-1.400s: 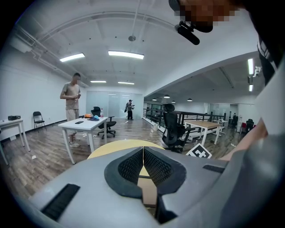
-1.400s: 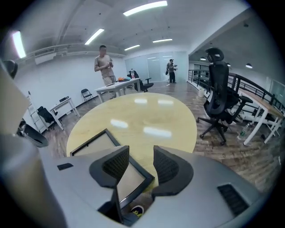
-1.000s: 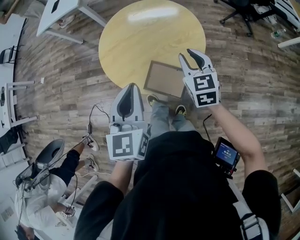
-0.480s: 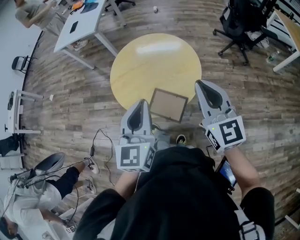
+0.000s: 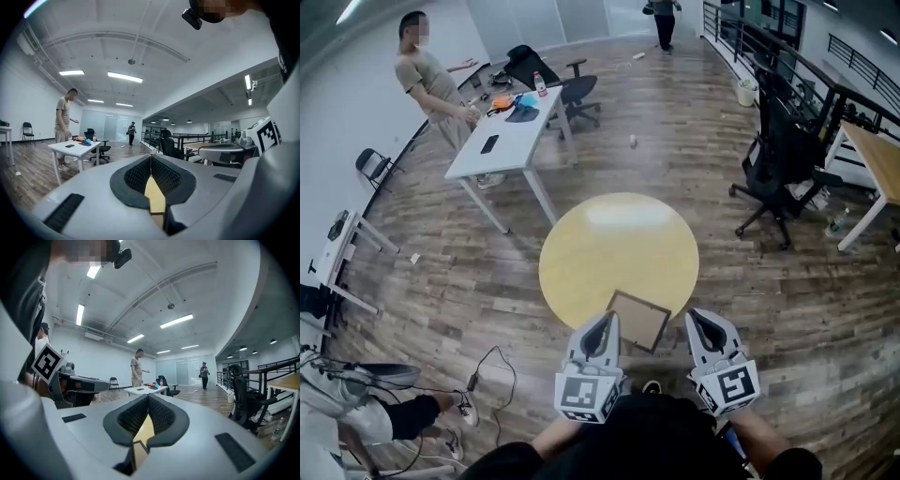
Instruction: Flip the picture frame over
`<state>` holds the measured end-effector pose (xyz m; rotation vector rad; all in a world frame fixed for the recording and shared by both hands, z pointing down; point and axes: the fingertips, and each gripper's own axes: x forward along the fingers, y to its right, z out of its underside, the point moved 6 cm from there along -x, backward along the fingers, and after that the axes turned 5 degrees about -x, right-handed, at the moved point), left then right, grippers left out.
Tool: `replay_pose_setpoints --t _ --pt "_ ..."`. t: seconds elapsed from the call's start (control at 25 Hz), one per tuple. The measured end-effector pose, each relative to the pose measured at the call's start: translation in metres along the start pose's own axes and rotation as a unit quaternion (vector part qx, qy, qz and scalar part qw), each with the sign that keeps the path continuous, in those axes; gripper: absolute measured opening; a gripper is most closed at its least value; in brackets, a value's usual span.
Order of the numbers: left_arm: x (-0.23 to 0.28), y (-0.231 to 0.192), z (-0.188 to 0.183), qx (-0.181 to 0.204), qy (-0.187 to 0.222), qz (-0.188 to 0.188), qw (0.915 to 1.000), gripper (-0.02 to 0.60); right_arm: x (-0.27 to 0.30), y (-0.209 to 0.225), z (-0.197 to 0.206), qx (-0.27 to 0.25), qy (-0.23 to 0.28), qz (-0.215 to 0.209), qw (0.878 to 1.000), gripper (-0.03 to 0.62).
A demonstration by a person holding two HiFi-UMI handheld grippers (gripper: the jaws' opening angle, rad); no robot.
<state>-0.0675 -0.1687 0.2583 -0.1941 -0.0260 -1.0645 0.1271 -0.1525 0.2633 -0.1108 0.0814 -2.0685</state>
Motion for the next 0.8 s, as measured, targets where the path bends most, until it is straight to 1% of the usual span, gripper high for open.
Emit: replay_pose_setpoints --t 0.2,0.44,0.52,0.68,0.8 --pt "-0.003 0.007 -0.004 0.005 0.006 0.007 0.9999 0.023 -0.002 0.000 -0.003 0.013 0.005 -0.005 1.000 0.018" --pt "-0.003 0.011 -0.002 0.004 0.014 0.017 0.9997 0.023 -0.002 -0.004 -0.009 -0.011 0.014 -0.006 1.000 0.018" --pt "-0.001 0.012 -0.001 0.005 0.016 0.019 0.9997 0.023 -0.001 -0.004 -0.008 -0.018 0.013 -0.007 1.000 0.018" --pt "0.005 0.012 -0.002 0.008 0.016 0.020 0.9996 0.023 0.001 -0.004 -0.009 -0.052 0.008 -0.008 0.999 0.018" --pt "0.013 0.013 -0.005 0.010 0.018 0.023 0.9995 0.023 0.004 0.000 -0.007 -0.061 0.004 -0.013 0.998 0.018"
